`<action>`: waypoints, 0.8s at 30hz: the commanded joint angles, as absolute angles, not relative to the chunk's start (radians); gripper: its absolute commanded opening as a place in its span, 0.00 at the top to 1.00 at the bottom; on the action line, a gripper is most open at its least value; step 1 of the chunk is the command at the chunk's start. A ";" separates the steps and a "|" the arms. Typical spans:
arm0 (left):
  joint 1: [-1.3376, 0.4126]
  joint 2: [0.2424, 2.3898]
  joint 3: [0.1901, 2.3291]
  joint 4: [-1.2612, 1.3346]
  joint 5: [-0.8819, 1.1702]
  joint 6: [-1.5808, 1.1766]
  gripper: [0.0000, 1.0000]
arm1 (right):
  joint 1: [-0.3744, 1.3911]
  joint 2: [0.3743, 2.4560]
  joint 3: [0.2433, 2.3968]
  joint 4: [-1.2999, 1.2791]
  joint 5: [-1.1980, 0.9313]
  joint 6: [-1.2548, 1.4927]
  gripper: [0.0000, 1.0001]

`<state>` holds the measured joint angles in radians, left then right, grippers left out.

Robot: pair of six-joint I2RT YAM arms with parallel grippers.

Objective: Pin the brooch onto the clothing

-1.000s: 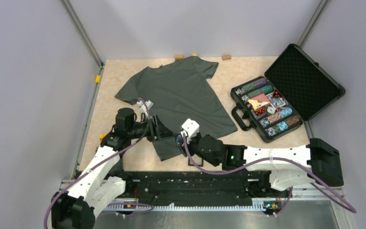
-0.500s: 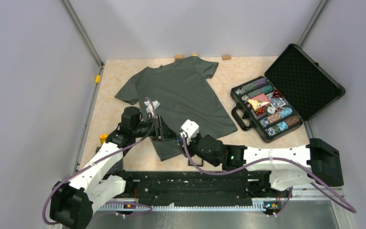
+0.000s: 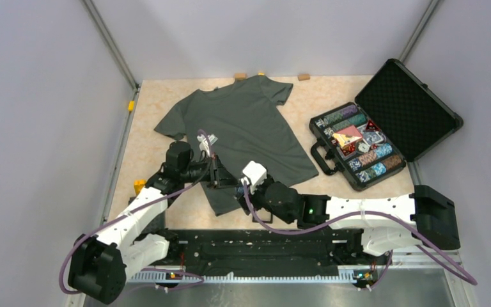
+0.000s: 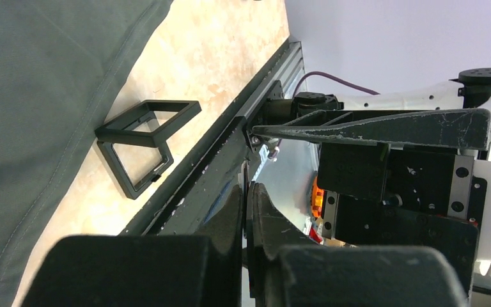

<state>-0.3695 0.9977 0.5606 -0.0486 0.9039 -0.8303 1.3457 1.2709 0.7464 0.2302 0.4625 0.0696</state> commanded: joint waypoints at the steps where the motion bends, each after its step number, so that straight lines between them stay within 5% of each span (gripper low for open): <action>1: -0.370 0.990 0.590 -0.044 0.861 -0.837 1.00 | 1.343 1.267 0.788 0.192 0.502 0.032 0.27; 24: -0.343 0.945 0.602 -0.177 0.728 -0.955 1.00 | 1.390 1.470 0.905 0.183 0.518 -0.167 0.45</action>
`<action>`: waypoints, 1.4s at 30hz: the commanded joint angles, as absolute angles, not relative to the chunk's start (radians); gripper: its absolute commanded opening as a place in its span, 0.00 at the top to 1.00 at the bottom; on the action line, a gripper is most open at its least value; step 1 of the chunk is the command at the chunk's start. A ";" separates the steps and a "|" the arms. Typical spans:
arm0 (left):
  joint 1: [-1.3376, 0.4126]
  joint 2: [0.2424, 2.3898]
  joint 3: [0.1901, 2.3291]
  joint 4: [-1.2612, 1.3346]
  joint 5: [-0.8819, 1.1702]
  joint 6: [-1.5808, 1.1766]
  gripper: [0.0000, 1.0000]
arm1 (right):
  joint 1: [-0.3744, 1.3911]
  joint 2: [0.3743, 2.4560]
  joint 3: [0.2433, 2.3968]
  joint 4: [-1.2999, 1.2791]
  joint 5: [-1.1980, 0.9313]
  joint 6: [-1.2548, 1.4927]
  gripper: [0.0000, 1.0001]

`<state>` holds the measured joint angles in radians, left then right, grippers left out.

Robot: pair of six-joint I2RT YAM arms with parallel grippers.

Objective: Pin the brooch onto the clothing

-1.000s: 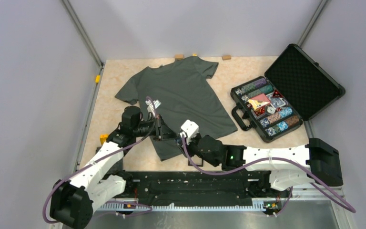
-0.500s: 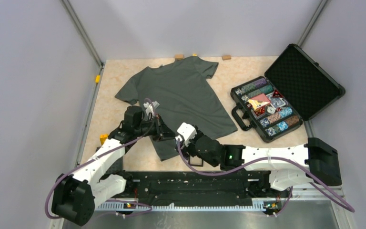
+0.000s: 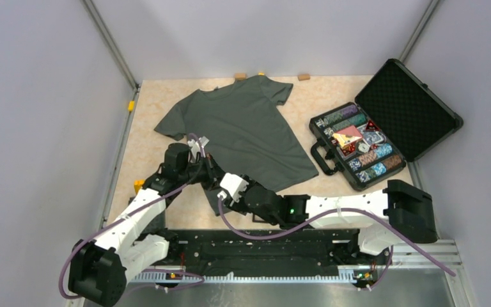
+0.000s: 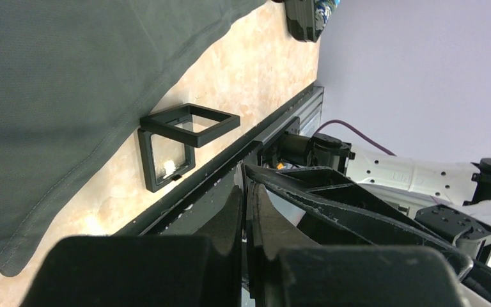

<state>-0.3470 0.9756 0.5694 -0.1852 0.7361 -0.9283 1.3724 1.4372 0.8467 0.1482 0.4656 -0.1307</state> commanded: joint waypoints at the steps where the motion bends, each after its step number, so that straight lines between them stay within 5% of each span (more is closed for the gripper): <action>1: -0.342 0.939 0.603 -0.180 0.727 -0.957 1.00 | 1.391 1.481 0.905 0.189 0.536 -0.173 0.47; 16: -0.341 0.925 0.619 -0.184 0.737 -0.994 1.00 | 1.413 1.559 0.878 0.360 0.803 -0.319 0.81; 20: -0.340 0.914 0.633 -0.212 0.708 -0.965 0.81 | 1.412 1.539 0.861 0.377 0.838 -0.314 0.98; 25: -0.330 0.858 0.661 -0.294 0.606 -0.889 0.51 | 1.400 1.472 0.832 0.347 0.786 -0.242 1.00; 31: -0.329 0.741 0.723 -0.469 0.366 -0.691 0.35 | 1.253 1.321 0.798 0.227 0.394 -0.052 1.00; 42: -0.376 0.718 0.660 -0.245 0.793 -0.523 0.31 | 0.852 1.221 0.818 0.143 -0.627 0.234 1.00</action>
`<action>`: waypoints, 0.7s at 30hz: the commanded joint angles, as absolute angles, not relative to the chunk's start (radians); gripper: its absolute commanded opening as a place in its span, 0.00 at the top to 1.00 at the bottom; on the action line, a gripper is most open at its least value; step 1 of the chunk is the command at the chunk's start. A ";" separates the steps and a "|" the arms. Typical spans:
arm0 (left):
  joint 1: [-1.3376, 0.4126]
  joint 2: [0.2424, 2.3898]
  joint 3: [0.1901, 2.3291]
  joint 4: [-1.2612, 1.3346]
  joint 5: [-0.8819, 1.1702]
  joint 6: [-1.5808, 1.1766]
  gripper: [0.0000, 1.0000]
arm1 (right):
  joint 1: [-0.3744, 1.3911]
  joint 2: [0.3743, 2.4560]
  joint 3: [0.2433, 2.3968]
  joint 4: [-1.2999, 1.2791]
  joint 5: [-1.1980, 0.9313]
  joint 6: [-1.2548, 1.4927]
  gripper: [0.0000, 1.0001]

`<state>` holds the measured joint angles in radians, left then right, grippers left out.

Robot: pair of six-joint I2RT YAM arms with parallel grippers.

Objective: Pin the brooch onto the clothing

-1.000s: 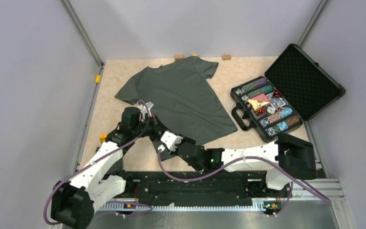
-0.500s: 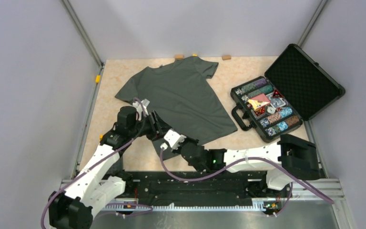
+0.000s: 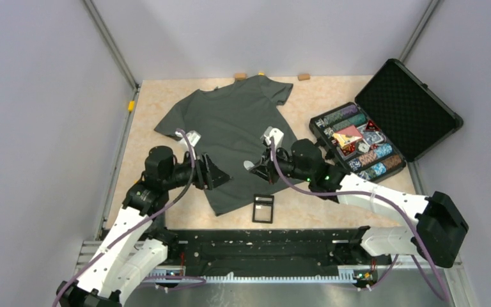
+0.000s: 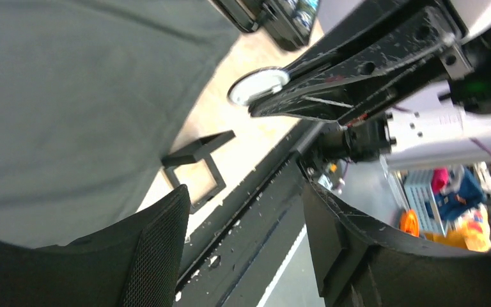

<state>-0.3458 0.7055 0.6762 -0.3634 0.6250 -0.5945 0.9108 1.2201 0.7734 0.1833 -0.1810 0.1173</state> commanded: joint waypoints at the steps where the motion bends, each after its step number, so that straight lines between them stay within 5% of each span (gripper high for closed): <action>1: -0.383 0.719 0.662 -0.233 0.809 -0.520 0.31 | 0.841 1.228 0.828 0.130 -0.679 0.240 1.00; 12: -0.468 0.805 0.708 -0.299 0.861 -0.415 0.26 | 0.825 1.301 0.935 -0.084 -0.925 0.186 1.00; 21: -0.572 0.858 0.736 -0.313 0.842 -0.399 0.52 | 0.826 1.346 0.989 -0.188 -1.006 0.126 1.00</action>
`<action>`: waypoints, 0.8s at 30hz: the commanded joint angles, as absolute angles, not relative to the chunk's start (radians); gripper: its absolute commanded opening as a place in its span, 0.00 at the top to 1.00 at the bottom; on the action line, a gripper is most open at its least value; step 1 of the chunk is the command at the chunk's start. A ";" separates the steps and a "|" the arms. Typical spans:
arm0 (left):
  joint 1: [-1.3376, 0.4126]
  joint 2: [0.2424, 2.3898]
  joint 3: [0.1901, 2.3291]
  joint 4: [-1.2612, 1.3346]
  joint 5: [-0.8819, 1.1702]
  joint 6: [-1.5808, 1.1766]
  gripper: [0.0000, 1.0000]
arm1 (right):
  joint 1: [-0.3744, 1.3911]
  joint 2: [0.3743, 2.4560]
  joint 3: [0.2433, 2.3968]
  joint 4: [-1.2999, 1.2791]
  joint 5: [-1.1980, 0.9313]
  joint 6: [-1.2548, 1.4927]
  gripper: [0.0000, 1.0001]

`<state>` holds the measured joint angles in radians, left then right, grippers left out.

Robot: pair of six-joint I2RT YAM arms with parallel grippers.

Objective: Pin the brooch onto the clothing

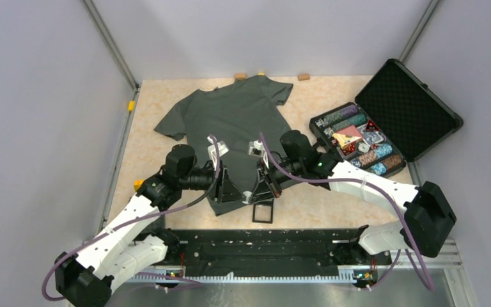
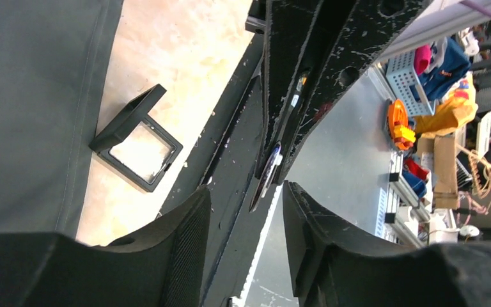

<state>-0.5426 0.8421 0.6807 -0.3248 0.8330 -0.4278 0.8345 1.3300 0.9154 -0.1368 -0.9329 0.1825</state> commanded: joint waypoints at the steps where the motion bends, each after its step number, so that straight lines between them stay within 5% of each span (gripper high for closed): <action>1: -0.583 0.866 0.738 -0.314 0.841 -0.398 0.53 | 0.826 1.351 0.994 -0.199 -1.013 0.118 1.00; 9: -0.638 0.901 0.731 -0.328 0.827 -0.394 0.75 | 0.826 1.385 1.036 -0.320 -1.020 0.045 1.00; 17: -0.643 0.876 0.724 -0.299 0.821 -0.413 0.73 | 0.825 1.384 1.038 -0.342 -1.019 0.029 1.00; 24: -0.649 0.865 0.713 -0.262 0.831 -0.444 0.86 | 0.826 1.378 1.043 -0.355 -1.024 0.022 1.00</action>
<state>-0.6380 0.8879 0.7025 -0.3286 0.8181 -0.4259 0.8345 1.3857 0.9844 -0.3573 -1.0000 0.0536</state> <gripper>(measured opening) 0.176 0.026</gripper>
